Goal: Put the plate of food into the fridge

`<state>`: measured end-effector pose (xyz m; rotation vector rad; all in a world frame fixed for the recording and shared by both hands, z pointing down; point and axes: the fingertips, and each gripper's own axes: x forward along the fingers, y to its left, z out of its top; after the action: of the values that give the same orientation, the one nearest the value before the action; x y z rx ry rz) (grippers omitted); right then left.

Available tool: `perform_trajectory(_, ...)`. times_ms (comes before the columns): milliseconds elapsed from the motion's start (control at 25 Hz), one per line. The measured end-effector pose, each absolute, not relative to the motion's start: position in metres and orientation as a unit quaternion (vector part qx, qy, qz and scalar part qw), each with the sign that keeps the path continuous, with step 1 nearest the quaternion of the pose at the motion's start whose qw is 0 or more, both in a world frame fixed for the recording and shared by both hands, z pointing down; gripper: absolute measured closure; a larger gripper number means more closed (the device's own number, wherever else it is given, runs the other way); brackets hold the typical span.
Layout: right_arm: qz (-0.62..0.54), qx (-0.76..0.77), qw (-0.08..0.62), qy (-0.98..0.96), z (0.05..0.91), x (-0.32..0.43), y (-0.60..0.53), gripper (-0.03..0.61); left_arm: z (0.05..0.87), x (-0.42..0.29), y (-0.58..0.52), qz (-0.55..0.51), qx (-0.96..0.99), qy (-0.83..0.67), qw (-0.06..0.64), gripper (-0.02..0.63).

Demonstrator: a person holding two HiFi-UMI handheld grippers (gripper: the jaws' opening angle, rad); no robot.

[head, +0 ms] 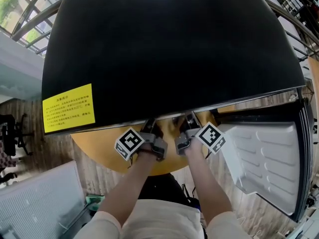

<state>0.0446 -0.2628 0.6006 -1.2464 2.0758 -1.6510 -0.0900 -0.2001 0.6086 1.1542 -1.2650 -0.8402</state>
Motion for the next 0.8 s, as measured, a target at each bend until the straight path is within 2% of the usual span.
perform_trajectory(800, -0.562, -0.437, 0.094, 0.696, 0.622, 0.039, -0.281, 0.538, 0.629, -0.093, -0.214, -0.358, 0.472, -0.559, 0.579, 0.581)
